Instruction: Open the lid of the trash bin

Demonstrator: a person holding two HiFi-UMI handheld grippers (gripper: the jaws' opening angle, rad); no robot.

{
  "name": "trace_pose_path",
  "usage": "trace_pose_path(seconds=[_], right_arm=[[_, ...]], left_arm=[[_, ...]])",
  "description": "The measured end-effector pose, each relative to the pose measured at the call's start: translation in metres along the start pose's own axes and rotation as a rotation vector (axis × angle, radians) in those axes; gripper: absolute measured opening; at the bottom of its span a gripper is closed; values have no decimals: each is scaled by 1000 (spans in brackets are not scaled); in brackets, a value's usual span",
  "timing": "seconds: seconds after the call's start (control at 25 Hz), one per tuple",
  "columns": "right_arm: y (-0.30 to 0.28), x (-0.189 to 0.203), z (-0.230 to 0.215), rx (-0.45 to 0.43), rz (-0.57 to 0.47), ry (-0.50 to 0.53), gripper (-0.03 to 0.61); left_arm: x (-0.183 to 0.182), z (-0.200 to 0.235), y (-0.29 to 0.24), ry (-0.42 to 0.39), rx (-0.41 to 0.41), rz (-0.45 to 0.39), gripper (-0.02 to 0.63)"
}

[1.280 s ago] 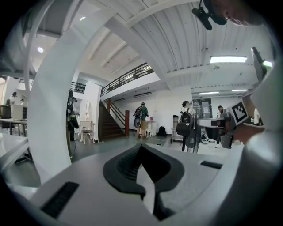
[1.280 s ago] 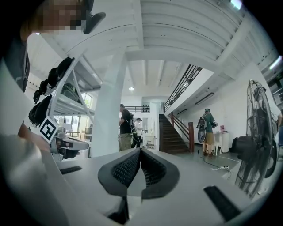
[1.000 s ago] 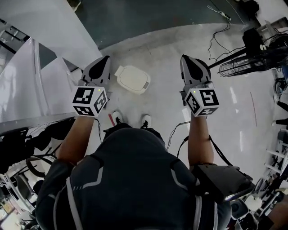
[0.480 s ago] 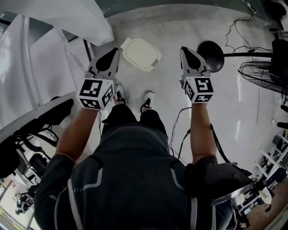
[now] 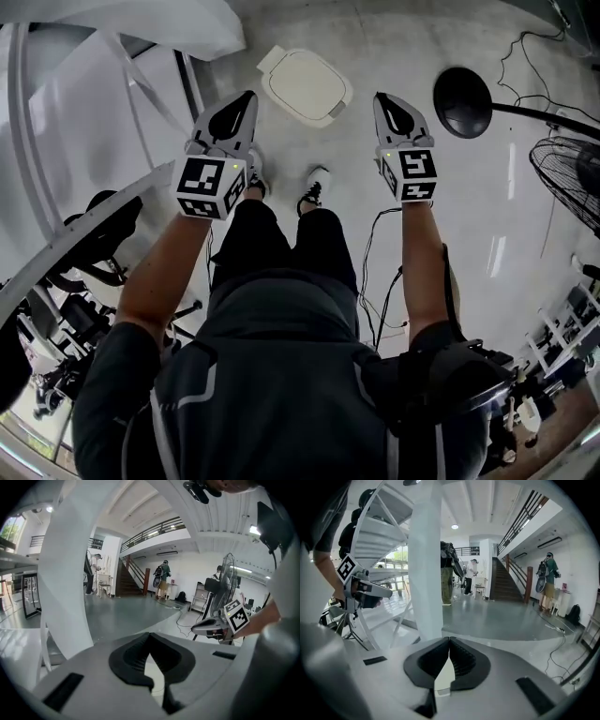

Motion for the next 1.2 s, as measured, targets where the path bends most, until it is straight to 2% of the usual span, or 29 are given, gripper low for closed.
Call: trace_pose_path(seconds=[0.16, 0.44, 0.68, 1.0, 1.2], right_arm=[[-27, 46, 3, -13, 74, -21, 26], [-75, 106, 13, -69, 155, -28, 26], [-115, 173, 16, -91, 256, -48, 26], [-157, 246, 25, -118, 371, -62, 26], [-182, 283, 25, -126, 427, -67, 26]], left_arm=[[25, 10, -17, 44, -19, 22, 8], [75, 19, -56, 34, -3, 96, 8], [118, 24, -79, 103, -10, 141, 8], [175, 31, -103, 116, -36, 224, 8], [198, 32, -114, 115, -44, 246, 8]])
Point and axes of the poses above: the fingertips, and each gripper's own axes: y backward along the fingers, z to its left, x out of its underside, the point moved 4 cm from there along y, backward along the fingers, and after that the axes turned 2 degrees about y, right-handed, at the moved point
